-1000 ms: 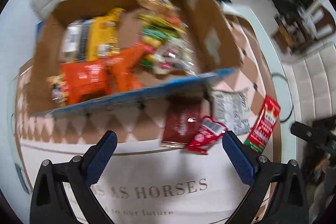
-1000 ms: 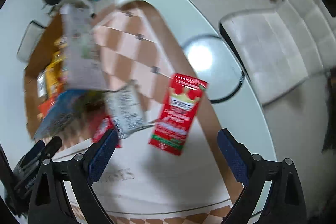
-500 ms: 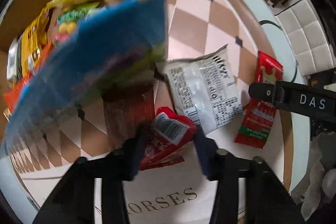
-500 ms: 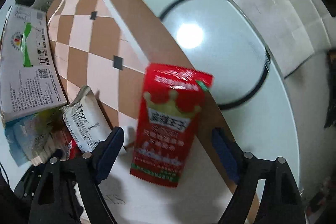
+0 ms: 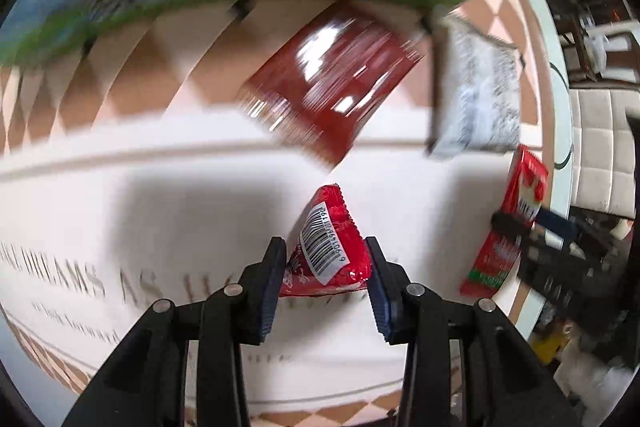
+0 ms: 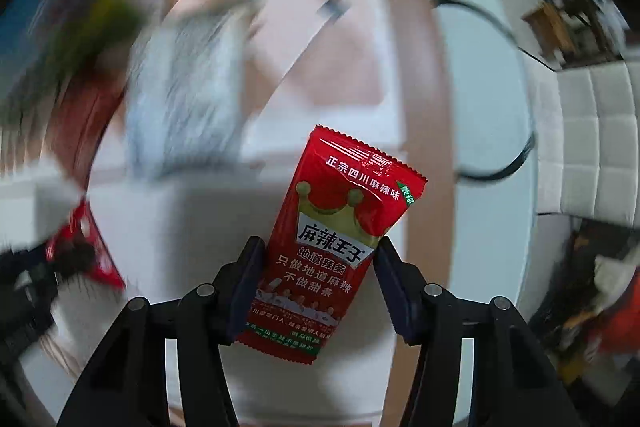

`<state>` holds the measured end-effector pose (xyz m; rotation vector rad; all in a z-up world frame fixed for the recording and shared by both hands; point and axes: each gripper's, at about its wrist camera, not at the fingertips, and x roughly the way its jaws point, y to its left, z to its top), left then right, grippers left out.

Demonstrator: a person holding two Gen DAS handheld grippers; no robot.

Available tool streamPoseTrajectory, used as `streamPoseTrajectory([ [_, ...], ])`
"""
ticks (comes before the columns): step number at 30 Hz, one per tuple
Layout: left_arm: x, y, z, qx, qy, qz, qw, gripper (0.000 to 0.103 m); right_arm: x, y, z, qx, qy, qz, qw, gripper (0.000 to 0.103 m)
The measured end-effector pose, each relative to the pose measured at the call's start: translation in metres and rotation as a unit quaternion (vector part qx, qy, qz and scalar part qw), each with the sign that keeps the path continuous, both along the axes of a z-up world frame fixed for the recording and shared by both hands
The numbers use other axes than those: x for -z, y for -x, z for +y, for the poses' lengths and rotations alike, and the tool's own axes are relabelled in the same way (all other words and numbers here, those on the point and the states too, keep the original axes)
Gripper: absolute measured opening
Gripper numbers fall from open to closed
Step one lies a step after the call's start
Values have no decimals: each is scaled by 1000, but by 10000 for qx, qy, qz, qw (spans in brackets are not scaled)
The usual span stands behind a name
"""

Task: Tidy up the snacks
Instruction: 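Grasp the small red packet with the left tool while the right tool grasps the red spicy strip packet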

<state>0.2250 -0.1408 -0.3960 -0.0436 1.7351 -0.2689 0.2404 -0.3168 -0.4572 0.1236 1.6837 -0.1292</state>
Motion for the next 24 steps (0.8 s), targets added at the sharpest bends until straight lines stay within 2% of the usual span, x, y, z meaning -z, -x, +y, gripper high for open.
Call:
streamPoseTrajectory([
  [4, 3, 18, 21, -189, 27, 101, 9998, 36, 4, 21, 38, -598, -100, 155, 9980, 59],
  [7, 5, 24, 29, -227, 58, 155, 9996, 38, 6, 26, 57, -752, -130, 177, 9969, 62],
  [11, 13, 34, 41, -242, 58, 153, 9996, 39, 12, 21, 51, -338, -342, 243, 9985, 72],
  [13, 18, 33, 36, -220, 33, 164, 9996, 39, 14, 21, 42, 78, -584, 271, 9979, 80],
  [15, 20, 35, 33, -162, -28, 126, 9998, 40, 15, 20, 28, 532, -796, 285, 9950, 81],
  [18, 22, 36, 13, -53, -141, 58, 9999, 40, 17, 22, 18, 854, -860, 318, 9921, 81],
  [22, 16, 36, 5, 29, -238, 20, 9997, 40, 23, 28, 16, 1081, -646, 376, 9913, 81],
  [24, 17, 38, 5, 41, -267, 20, 9996, 40, 23, 46, 13, 1143, -518, 343, 9915, 81],
])
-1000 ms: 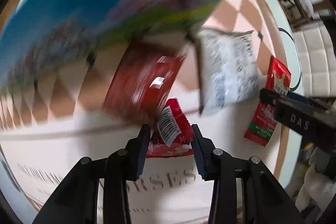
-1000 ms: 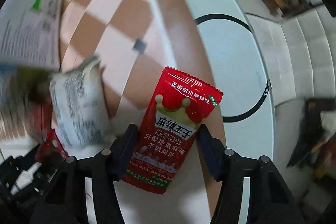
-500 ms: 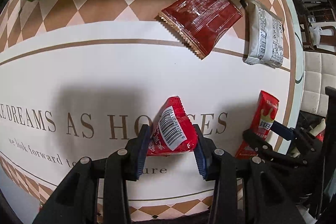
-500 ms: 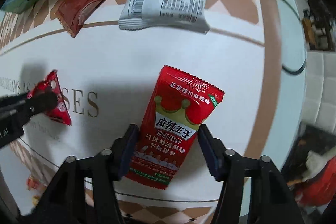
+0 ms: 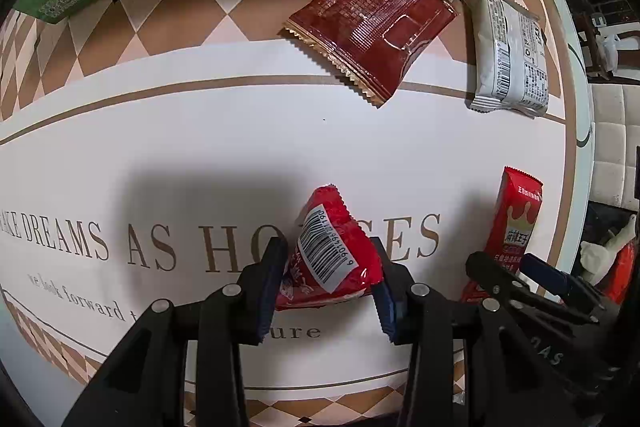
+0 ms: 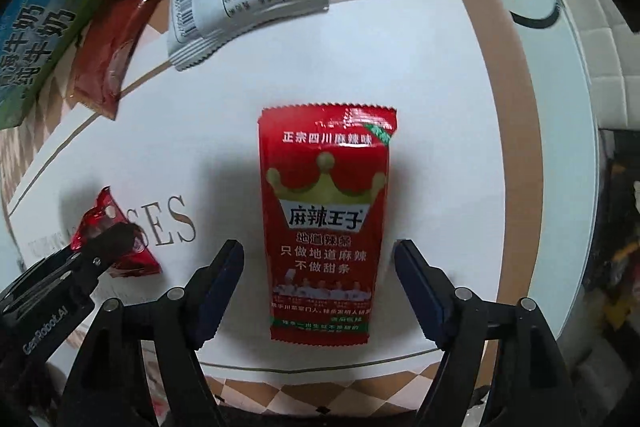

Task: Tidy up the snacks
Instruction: 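Grasp the small red packet with the left tool while the right tool grasps the red spicy strip packet, then carry both red packets over the box and release them inside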

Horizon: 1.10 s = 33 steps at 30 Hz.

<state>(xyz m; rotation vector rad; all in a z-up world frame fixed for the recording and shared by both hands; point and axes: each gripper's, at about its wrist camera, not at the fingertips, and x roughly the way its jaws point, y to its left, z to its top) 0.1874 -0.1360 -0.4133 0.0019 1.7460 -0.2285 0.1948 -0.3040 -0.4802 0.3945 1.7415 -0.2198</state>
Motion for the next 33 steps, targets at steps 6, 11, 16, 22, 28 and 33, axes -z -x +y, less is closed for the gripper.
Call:
streamPoseTrajectory([
  [6, 3, 0, -2, 78, -96, -28, 9999, 40, -6, 9, 27, -144, 397, -111, 9990, 72],
  [11, 2, -2, -4, 124, -159, -60, 9998, 39, -12, 13, 39, -303, 486, -316, 9979, 55],
  [16, 0, 0, -8, 185, -217, -134, 9995, 37, -15, 18, 48, -447, 562, -428, 9965, 47],
  [22, -4, 7, -12, 223, -174, -190, 9994, 34, -28, 21, 59, -395, 484, -476, 9969, 45],
  [28, -28, 5, -8, 150, 81, -300, 9994, 34, -45, 24, 48, -343, 263, -634, 9971, 44],
  [33, -73, -5, -2, 45, 411, -565, 9975, 34, -84, 15, 40, -320, 16, -984, 9946, 44],
])
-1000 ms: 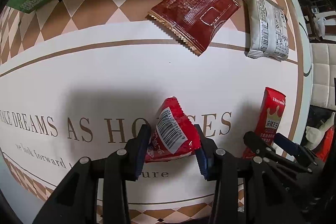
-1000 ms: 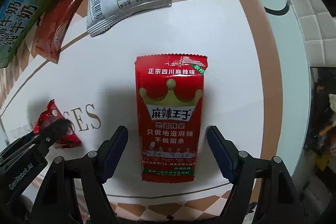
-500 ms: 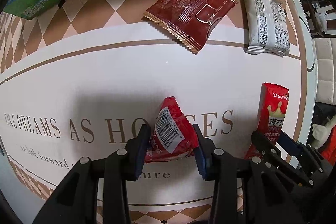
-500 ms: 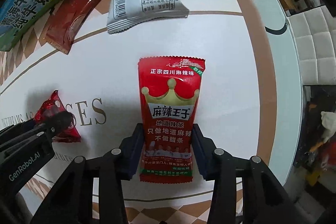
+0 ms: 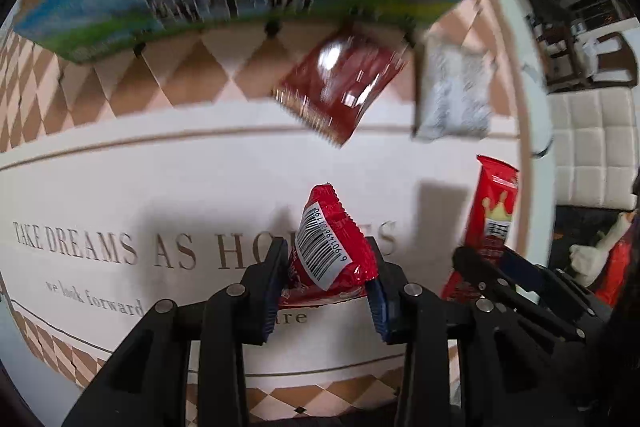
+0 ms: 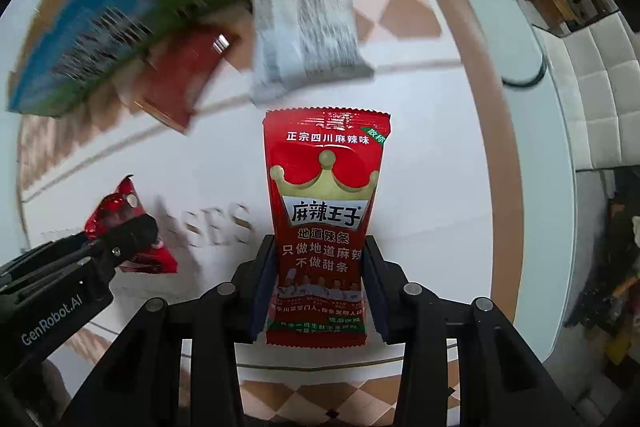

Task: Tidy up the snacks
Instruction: 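Carry both red packets over the box and release them inside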

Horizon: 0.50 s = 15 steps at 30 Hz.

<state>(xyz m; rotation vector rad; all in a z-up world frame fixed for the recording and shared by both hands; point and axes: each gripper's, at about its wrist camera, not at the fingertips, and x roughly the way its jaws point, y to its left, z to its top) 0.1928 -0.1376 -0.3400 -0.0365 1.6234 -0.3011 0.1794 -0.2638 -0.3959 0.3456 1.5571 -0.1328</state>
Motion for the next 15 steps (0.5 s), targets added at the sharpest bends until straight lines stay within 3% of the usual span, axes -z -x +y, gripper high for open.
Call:
streamPoseTrajectory([
  [9, -92, -69, 21, -254, 566, -679, 9958, 34, -103, -67, -7, -316, -415, -1008, 9935, 44],
  [15, -113, -151, 28, -407, 528, -908, 9936, 34, -152, -147, 2, -585, -383, -1525, 9858, 44],
])
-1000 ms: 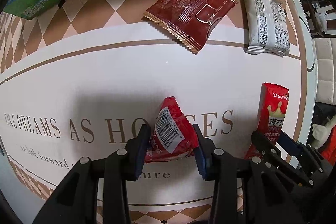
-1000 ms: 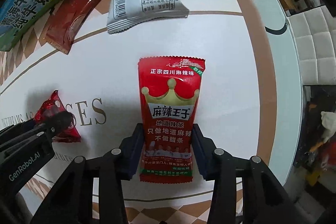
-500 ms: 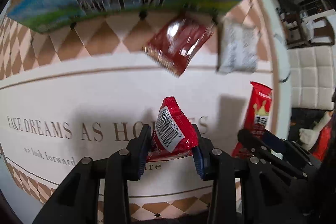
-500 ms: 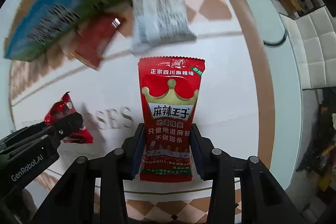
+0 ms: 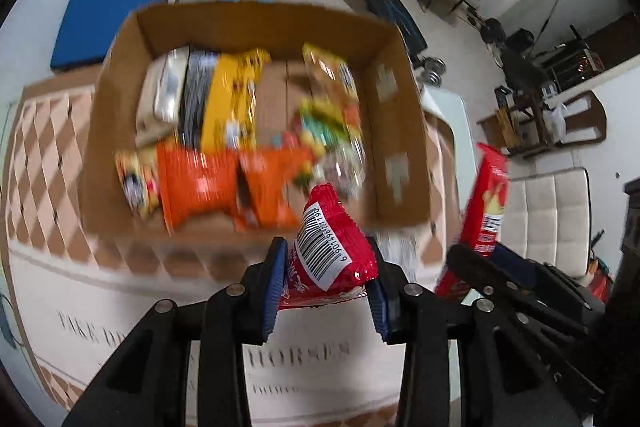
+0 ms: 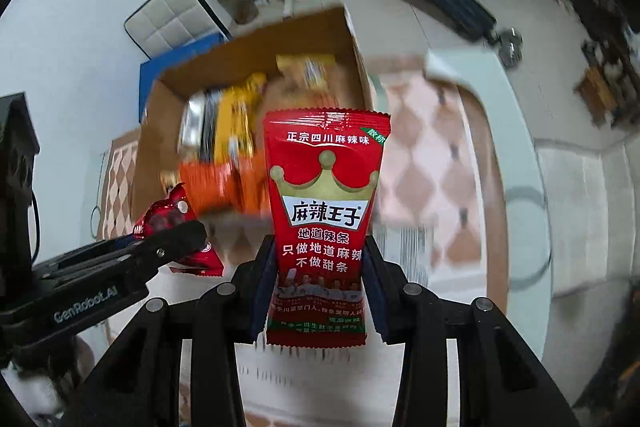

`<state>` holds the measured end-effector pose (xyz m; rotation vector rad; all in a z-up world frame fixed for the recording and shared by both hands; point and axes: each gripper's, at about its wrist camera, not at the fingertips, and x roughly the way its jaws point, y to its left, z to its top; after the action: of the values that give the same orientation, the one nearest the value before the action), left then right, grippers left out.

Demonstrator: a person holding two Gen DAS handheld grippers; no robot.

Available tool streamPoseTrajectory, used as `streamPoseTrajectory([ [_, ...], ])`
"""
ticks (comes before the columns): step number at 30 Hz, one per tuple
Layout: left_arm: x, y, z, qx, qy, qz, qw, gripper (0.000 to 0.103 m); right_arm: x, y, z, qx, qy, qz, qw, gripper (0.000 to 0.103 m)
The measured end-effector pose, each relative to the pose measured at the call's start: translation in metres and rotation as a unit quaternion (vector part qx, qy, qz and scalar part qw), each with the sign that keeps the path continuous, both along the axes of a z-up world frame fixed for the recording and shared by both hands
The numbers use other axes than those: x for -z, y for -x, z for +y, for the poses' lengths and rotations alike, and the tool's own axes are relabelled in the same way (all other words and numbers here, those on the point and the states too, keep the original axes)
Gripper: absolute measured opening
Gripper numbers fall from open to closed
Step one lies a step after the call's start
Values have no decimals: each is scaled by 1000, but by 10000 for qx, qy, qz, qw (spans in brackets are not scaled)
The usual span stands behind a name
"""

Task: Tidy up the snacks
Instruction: 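Carry both red packets over the box and release them inside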

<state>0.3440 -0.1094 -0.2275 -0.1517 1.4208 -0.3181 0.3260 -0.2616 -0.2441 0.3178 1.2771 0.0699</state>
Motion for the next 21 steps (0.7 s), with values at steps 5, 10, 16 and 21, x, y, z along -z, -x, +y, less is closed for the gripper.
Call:
streamPoseTrajectory([
  [5, 17, -65, -3, -34, -68, 235, 9997, 35, 3, -71, 7, -63, 226, 29, 9997, 44],
  [10, 47, -116, -10, 50, -262, 542, 9982, 35, 36, -120, 9, -61, 370, 374, 9986, 44],
  [16, 82, -140, -16, 200, -360, 970, 9944, 35, 61, -137, 10, -37, 336, 684, 9971, 44],
  [21, 99, -144, -25, 344, -443, 1112, 9922, 36, 78, -141, 8, -29, 325, 843, 9959, 44],
])
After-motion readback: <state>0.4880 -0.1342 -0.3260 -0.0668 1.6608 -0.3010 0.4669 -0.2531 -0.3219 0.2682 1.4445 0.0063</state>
